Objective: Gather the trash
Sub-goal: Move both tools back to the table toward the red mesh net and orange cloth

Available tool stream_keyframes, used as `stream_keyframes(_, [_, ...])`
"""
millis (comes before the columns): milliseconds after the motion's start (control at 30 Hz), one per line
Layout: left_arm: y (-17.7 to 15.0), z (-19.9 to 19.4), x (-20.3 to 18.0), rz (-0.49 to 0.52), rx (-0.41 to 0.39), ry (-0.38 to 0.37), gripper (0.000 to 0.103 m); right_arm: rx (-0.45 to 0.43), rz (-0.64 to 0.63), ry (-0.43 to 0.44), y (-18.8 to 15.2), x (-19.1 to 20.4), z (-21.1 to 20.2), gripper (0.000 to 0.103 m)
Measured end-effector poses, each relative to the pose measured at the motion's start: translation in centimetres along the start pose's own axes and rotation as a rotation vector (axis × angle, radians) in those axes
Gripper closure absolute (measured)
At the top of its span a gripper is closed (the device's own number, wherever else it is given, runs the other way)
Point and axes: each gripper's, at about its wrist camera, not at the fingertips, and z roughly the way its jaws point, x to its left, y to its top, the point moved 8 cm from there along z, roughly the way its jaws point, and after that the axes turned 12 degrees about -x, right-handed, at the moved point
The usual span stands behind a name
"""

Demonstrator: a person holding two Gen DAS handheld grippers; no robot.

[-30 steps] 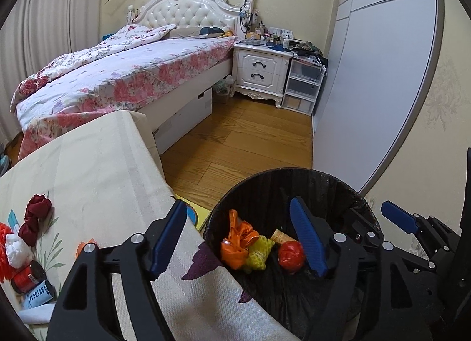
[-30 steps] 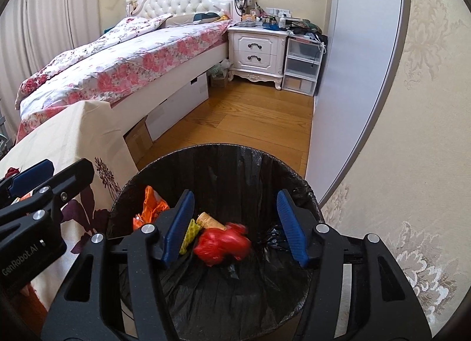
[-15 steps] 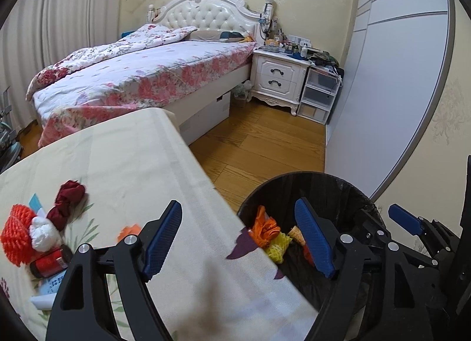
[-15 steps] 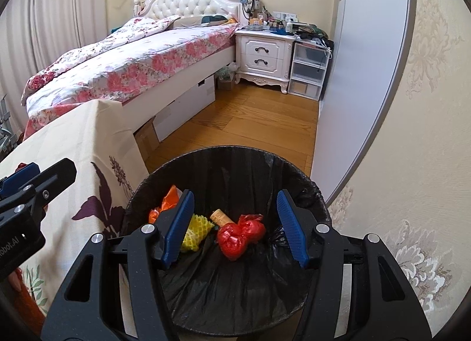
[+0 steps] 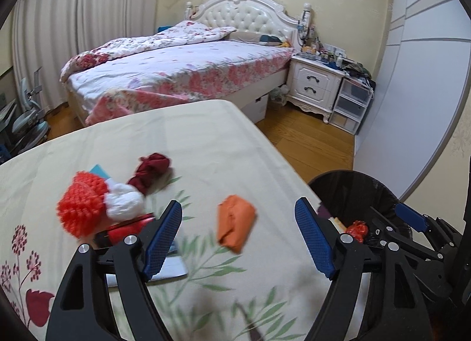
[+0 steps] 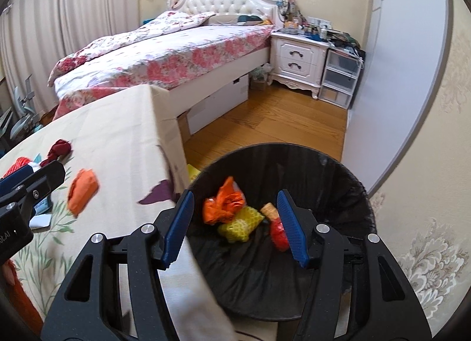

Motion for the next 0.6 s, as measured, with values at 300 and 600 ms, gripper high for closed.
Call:
stream_keyframes(300, [-0.3,-1.9,6.4,-0.055,-0.012,0.107,0.026,-0.004,-0.057,0.082,0.1,5.3,-0.7,0.045])
stream_keyframes(600, [-0.8,-2.8,12.5,-0.115,-0.012,0.217,0.026,-0.006,-0.093,0.165,0.9,10.2,-0.6,0.045])
